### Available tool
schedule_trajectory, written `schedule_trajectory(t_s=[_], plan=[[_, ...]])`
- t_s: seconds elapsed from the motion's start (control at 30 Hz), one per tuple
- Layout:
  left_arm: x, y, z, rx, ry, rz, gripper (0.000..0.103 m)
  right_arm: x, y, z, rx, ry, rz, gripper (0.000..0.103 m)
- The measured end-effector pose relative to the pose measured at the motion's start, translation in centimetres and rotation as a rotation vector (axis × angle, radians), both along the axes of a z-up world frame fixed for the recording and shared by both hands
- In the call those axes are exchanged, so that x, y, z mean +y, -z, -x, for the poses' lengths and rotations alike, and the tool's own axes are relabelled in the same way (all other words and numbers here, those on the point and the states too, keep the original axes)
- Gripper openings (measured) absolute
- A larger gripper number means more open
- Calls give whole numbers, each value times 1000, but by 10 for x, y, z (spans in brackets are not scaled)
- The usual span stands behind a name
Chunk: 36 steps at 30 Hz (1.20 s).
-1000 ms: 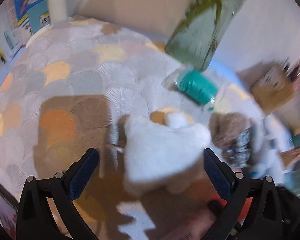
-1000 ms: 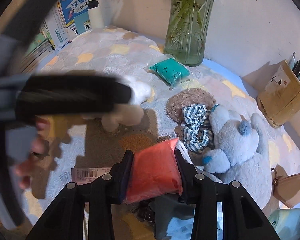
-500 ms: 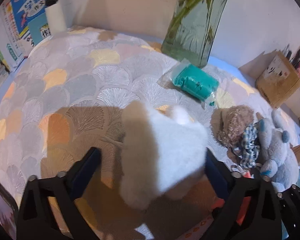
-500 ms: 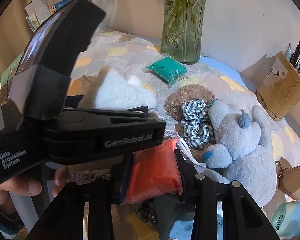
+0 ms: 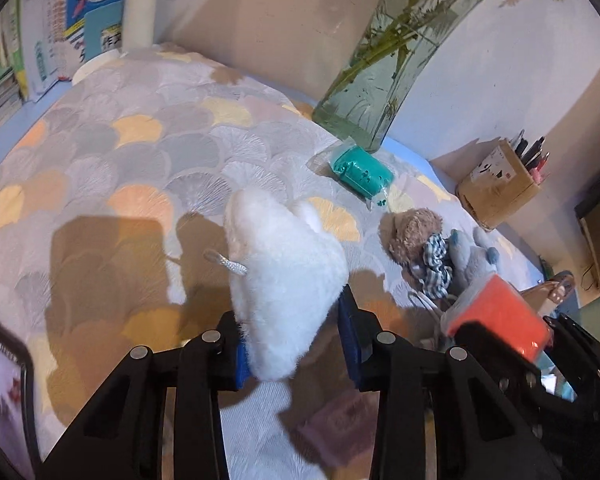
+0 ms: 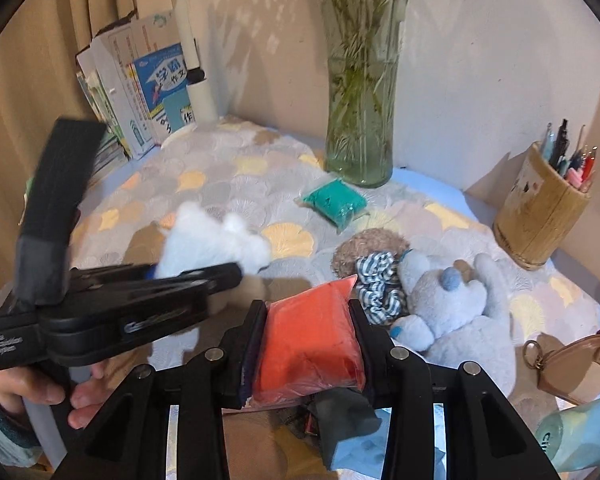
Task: Organize soft objects
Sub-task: 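Carry the white plush with the left tool while the right carries the red pouch to the plate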
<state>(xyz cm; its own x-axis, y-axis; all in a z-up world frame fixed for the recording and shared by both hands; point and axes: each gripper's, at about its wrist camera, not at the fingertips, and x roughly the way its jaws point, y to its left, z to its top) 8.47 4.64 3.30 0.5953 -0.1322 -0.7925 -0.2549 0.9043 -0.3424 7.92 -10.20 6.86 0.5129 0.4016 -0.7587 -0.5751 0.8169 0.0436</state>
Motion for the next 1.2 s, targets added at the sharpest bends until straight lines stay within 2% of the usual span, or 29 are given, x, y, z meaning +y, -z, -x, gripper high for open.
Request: schedule_trajectory(t_s=[0.33,0.6,0.7,0.83,0.97,1.07,1.2], plan=[[-12,-25,11,-33,4,18,33,-22,-17,5,-21,66,-27,39],[-54,-34,27,-38,93,58,33,-54,-29,20,-9,105,-38,39],[-76,-45,27,-55,141,44,33,-68,-36,26,-19,129,-42,39],[-99,-70,23,-99,181,33,33,-87,-60,33,-97,166,-21,39],[-125,-109,19,-186,230,16,33,-111,-96,38,-190,221,-27,39],[-150,-145,19,-273,294,-3,33,-137,-127,44,-261,265,-48,39],[-184,-179,18,-334,388,4,33,-175,-157,52,-305,316,-91,39]])
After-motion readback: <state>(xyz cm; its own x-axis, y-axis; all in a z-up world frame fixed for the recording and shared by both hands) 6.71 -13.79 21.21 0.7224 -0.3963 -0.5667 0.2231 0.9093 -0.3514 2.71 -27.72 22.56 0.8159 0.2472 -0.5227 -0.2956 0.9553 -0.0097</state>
